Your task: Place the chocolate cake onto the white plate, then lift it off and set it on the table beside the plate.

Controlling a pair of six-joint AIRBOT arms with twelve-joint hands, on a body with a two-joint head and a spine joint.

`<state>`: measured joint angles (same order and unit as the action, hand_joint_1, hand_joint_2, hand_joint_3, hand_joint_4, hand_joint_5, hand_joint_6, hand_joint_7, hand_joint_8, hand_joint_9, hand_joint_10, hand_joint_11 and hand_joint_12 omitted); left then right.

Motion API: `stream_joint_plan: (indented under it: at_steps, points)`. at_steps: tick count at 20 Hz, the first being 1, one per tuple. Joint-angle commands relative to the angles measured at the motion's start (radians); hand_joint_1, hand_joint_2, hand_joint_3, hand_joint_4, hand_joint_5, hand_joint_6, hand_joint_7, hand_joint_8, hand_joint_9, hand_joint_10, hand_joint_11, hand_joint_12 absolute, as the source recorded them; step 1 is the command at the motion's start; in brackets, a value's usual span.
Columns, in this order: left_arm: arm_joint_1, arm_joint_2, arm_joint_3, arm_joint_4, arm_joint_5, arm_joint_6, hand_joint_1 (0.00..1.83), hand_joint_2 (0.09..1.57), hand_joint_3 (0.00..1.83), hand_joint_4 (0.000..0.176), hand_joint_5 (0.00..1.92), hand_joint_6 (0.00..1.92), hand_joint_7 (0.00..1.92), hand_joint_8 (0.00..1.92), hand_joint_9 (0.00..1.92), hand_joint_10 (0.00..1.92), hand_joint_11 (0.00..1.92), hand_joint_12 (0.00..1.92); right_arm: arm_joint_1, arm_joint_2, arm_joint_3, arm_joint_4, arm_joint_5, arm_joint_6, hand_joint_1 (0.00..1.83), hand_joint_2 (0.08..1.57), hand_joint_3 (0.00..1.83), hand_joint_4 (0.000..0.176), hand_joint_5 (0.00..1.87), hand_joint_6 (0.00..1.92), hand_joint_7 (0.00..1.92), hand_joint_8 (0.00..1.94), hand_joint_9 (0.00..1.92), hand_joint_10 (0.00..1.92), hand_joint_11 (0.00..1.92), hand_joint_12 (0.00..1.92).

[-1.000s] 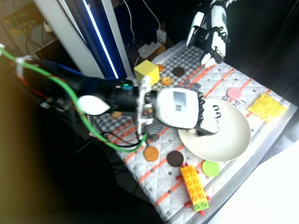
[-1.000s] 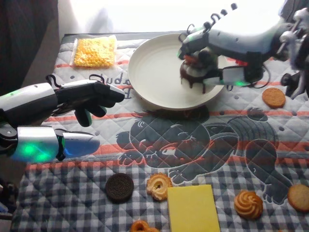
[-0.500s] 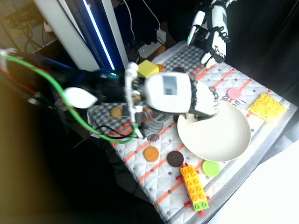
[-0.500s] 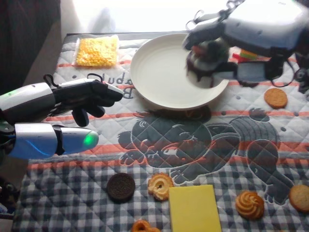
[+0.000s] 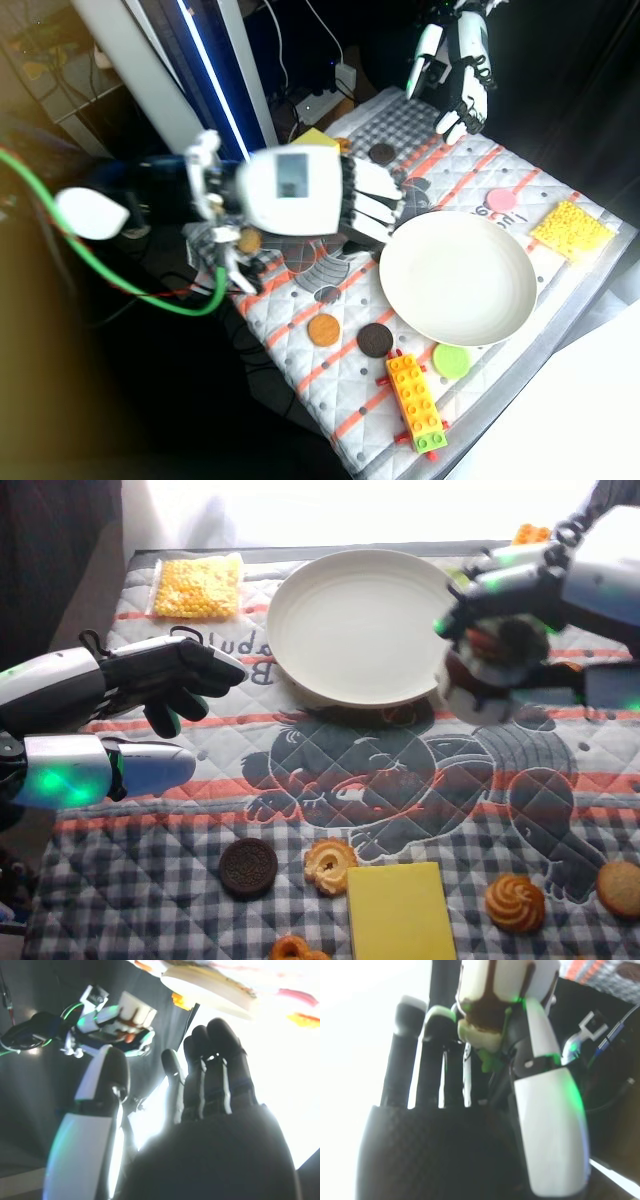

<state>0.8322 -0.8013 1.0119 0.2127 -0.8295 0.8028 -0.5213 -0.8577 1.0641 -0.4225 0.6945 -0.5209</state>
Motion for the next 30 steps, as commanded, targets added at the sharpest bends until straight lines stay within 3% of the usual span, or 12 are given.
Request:
stream_joint_plan:
  at_steps: [1, 8, 10, 12, 14, 16, 20, 24, 26, 27, 29, 30]
  points:
    - [-0.001, 0.004, 0.001, -0.032, -0.117, -0.009, 0.80, 1.27, 0.00, 0.081, 0.10, 0.68, 0.11, 0.59, 0.05, 1.14, 0.00, 1.65, 0.000, 0.011, -0.008, 0.023, 0.111, 0.012, 1.20, 1.26, 0.00, 0.000, 0.71, 1.22, 0.75, 1.65, 0.83, 1.92, 0.96, 1.92]
    - [0.011, 0.006, 0.002, -0.049, -0.128, -0.009, 0.83, 1.25, 0.00, 0.080, 0.11, 0.69, 0.10, 0.56, 0.04, 1.10, 0.00, 1.69, -0.150, 0.050, -0.028, -0.043, 0.093, 0.136, 1.18, 1.29, 0.00, 0.000, 0.70, 1.26, 0.67, 1.76, 0.73, 1.92, 0.85, 1.92]
    - [0.011, 0.005, 0.002, -0.051, -0.129, -0.009, 0.80, 1.26, 0.00, 0.078, 0.11, 0.71, 0.11, 0.56, 0.03, 1.13, 0.00, 1.69, -0.177, 0.041, -0.024, -0.043, 0.065, 0.138, 1.11, 1.31, 0.00, 0.000, 0.68, 1.52, 0.59, 1.55, 0.30, 1.63, 0.19, 1.92]
    - [0.011, 0.005, 0.002, -0.053, -0.129, -0.009, 0.78, 1.27, 0.00, 0.084, 0.08, 0.73, 0.09, 0.59, 0.02, 1.13, 0.00, 1.69, -0.188, 0.017, -0.012, -0.045, 0.028, 0.138, 1.07, 1.19, 0.00, 0.000, 0.16, 0.59, 0.21, 0.43, 0.20, 0.89, 0.05, 1.65]
    - [0.011, 0.005, 0.002, -0.053, -0.131, -0.009, 0.79, 1.27, 0.00, 0.087, 0.07, 0.75, 0.09, 0.60, 0.02, 1.10, 0.00, 1.66, -0.189, -0.002, -0.001, -0.049, -0.004, 0.138, 0.89, 1.13, 0.00, 0.006, 0.01, 0.04, 0.01, 0.03, 0.04, 0.26, 0.00, 1.07]
    - [0.013, 0.005, 0.002, -0.054, -0.133, -0.009, 0.80, 1.27, 0.00, 0.084, 0.07, 0.74, 0.12, 0.55, 0.04, 0.99, 0.00, 1.57, -0.189, -0.003, 0.001, -0.049, -0.010, 0.138, 0.79, 1.07, 0.00, 0.093, 0.00, 0.00, 0.00, 0.00, 0.00, 0.01, 0.00, 0.08]
    - [0.017, 0.006, 0.002, -0.057, -0.138, -0.009, 0.83, 1.26, 0.00, 0.095, 0.11, 0.53, 0.23, 0.16, 0.07, 0.56, 0.00, 1.32, -0.189, 0.053, -0.031, -0.043, 0.022, 0.137, 0.67, 1.00, 0.00, 0.174, 0.00, 0.00, 0.00, 0.00, 0.00, 0.00, 0.00, 0.00]
    - [0.031, 0.007, 0.002, -0.075, -0.150, -0.009, 0.74, 1.27, 0.00, 0.100, 0.15, 0.23, 0.27, 0.02, 0.11, 0.34, 0.00, 1.10, -0.189, 0.144, -0.098, 0.043, 0.119, 0.027, 0.62, 0.97, 0.00, 0.096, 0.00, 0.00, 0.00, 0.00, 0.00, 0.00, 0.00, 0.00]
    - [0.039, 0.009, 0.001, -0.082, -0.159, -0.009, 0.73, 1.26, 0.00, 0.093, 0.16, 0.17, 0.28, 0.01, 0.14, 0.29, 0.00, 1.04, -0.189, 0.182, -0.124, 0.051, 0.169, 0.016, 0.51, 0.97, 0.03, 0.030, 0.00, 0.00, 0.00, 0.00, 0.00, 0.00, 0.00, 0.47]
    - [0.044, 0.011, 0.001, -0.088, -0.167, -0.009, 0.74, 1.26, 0.00, 0.090, 0.17, 0.16, 0.29, 0.01, 0.16, 0.29, 0.00, 1.09, -0.190, 0.206, -0.144, 0.068, 0.202, -0.010, 0.50, 0.99, 0.02, 0.057, 0.00, 0.00, 0.00, 0.00, 0.00, 0.00, 0.00, 0.32]
    - [0.056, 0.016, -0.003, -0.101, -0.187, -0.005, 0.72, 1.27, 0.00, 0.087, 0.18, 0.14, 0.30, 0.01, 0.15, 0.26, 0.00, 0.97, -0.207, 0.232, -0.169, 0.116, 0.258, -0.068, 0.51, 1.02, 0.01, 0.040, 0.00, 0.00, 0.00, 0.00, 0.00, 0.00, 0.00, 0.08]
    - [0.062, 0.020, -0.006, -0.110, -0.199, 0.002, 0.71, 1.28, 0.00, 0.085, 0.17, 0.12, 0.30, 0.01, 0.15, 0.27, 0.00, 1.01, -0.220, 0.240, -0.175, 0.134, 0.284, -0.073, 0.46, 1.06, 0.00, 0.036, 0.00, 0.00, 0.00, 0.00, 0.03, 0.00, 0.00, 0.32]
